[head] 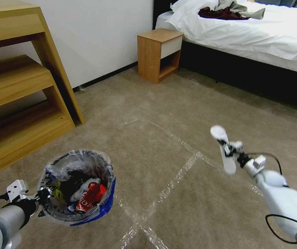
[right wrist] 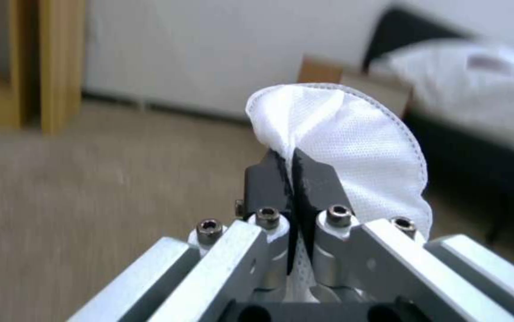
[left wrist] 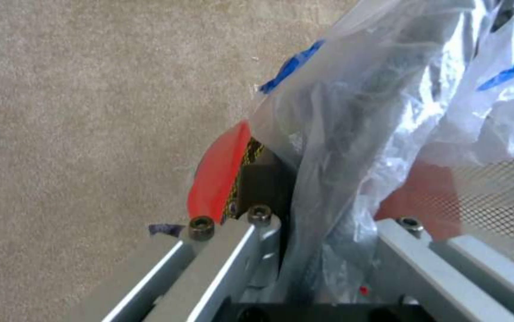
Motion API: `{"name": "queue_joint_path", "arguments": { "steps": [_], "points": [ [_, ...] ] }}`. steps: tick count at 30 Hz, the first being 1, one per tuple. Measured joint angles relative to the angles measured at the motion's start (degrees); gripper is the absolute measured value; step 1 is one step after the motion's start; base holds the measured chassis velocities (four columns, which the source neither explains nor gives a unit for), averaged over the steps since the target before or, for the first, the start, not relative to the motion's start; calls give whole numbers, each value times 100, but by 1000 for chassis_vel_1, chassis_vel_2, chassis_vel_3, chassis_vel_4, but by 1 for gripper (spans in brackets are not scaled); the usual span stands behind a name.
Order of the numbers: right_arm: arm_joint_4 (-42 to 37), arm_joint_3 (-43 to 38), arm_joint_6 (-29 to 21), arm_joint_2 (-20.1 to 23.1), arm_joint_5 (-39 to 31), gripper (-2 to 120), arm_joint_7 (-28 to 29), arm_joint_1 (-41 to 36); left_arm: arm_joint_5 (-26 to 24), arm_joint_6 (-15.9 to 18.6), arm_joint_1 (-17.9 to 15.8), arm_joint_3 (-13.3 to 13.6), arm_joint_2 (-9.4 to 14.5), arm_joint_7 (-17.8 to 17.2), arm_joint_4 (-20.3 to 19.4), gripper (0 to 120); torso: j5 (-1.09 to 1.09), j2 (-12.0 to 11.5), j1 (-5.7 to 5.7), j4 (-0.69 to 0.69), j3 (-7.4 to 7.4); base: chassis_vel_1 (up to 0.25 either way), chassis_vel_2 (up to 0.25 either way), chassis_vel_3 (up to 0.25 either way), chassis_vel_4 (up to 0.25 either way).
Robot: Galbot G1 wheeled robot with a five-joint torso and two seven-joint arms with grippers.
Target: Pick up the trash bin and place the garbage on the floor into it.
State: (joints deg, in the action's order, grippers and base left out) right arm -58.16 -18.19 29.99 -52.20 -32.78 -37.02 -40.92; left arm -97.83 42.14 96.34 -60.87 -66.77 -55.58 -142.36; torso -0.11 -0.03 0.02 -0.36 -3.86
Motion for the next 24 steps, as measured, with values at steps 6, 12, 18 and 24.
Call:
{"name": "queue_joint_path", "arguments": {
  "steps": [6,12,18,24],
  "points": [
    [-1492,45,-114,299,-1030,0,-43,-88,-3,0,-15,3,-14,-2,4,0,-1,0,0,-1,1,0,0,0,0],
    [-3016,374,-470,538,-1746,0,-1,-12,-12,0,-32,-13,-47,-3,4,0,0,0,0,-1,1,0,0,0,0],
    [-3717,969,-633,624,-2046,0,4,335,-4,0,-24,-1,-114,1,-17,0,-1,0,0,0,1,0,0,0,0],
    [-4212,2123,-676,500,-2196,0,-12,905,49,0,-18,17,-191,10,-22,0,-1,0,0,-1,1,0,0,0,0]
  ]
}}
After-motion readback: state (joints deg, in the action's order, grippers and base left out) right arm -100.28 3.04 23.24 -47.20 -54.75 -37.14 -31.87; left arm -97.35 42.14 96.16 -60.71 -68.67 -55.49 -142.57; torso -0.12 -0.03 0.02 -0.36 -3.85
